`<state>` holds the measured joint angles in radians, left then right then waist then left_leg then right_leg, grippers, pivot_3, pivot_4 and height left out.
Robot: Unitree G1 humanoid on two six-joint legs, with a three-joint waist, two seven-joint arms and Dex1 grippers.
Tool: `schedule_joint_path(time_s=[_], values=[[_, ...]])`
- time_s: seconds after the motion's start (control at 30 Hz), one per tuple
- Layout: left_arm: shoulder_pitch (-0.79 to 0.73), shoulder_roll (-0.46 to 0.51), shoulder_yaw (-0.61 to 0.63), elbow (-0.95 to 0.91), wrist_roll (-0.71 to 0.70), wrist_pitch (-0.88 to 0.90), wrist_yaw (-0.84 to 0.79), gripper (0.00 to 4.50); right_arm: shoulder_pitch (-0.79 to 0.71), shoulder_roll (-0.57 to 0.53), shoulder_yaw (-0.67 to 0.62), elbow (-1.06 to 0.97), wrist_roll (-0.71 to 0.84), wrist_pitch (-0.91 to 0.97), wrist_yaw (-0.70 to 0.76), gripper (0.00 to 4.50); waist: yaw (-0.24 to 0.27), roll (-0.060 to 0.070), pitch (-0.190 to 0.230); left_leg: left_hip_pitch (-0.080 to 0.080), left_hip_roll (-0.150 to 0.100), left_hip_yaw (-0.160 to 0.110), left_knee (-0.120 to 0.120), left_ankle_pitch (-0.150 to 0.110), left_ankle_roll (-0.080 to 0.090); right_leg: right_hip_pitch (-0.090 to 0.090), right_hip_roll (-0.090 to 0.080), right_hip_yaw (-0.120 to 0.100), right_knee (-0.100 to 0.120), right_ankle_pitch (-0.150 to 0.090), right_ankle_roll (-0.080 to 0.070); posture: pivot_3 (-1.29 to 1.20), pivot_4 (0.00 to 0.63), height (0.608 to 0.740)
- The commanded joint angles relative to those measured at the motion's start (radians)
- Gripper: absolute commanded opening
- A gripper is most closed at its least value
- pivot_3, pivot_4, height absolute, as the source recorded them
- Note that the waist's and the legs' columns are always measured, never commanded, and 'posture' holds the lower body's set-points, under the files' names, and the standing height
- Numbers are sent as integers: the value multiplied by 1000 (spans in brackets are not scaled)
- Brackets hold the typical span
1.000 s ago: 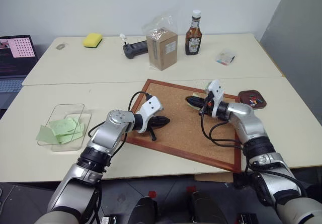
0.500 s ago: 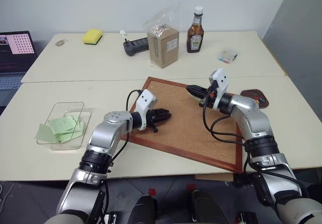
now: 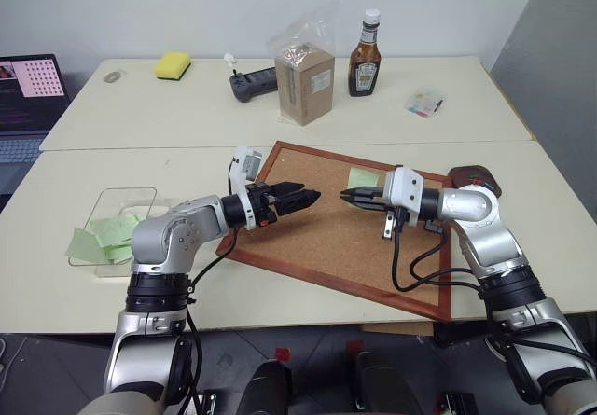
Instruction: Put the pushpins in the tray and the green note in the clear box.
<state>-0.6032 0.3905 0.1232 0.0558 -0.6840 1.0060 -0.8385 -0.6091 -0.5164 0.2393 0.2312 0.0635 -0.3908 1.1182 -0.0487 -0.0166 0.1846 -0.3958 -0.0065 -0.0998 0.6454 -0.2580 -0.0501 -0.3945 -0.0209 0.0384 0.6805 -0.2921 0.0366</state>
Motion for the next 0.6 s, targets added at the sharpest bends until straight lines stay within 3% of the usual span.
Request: schedule_joint_path(time_s=[0.03, 0.23, 0.6], values=[[-34, 9, 2, -46, -63, 45, -22, 4488, -19, -40, 40, 48, -32, -249, 69, 0, 0, 0, 0, 1, 0, 1, 0, 2, -3, 1, 0, 0, 0, 0, 0, 0, 150, 740], [-61, -4, -31, -63, -107, 100, -25, 4488, -56, -43, 71, 104, -17, -350, 110, 0, 0, -1, 1, 2, 0, 1, 0, 3, -5, 2, 0, 1, 0, 0, 0, 0, 150, 740], [-47, 14, -98, -40, -91, 116, -43, 4488, -92, -5, 101, 60, 2, -339, 99, 0, 1, -1, 1, 3, 0, -2, 0, 3, -6, 3, 0, 1, 0, 0, 0, 0, 150, 740]])
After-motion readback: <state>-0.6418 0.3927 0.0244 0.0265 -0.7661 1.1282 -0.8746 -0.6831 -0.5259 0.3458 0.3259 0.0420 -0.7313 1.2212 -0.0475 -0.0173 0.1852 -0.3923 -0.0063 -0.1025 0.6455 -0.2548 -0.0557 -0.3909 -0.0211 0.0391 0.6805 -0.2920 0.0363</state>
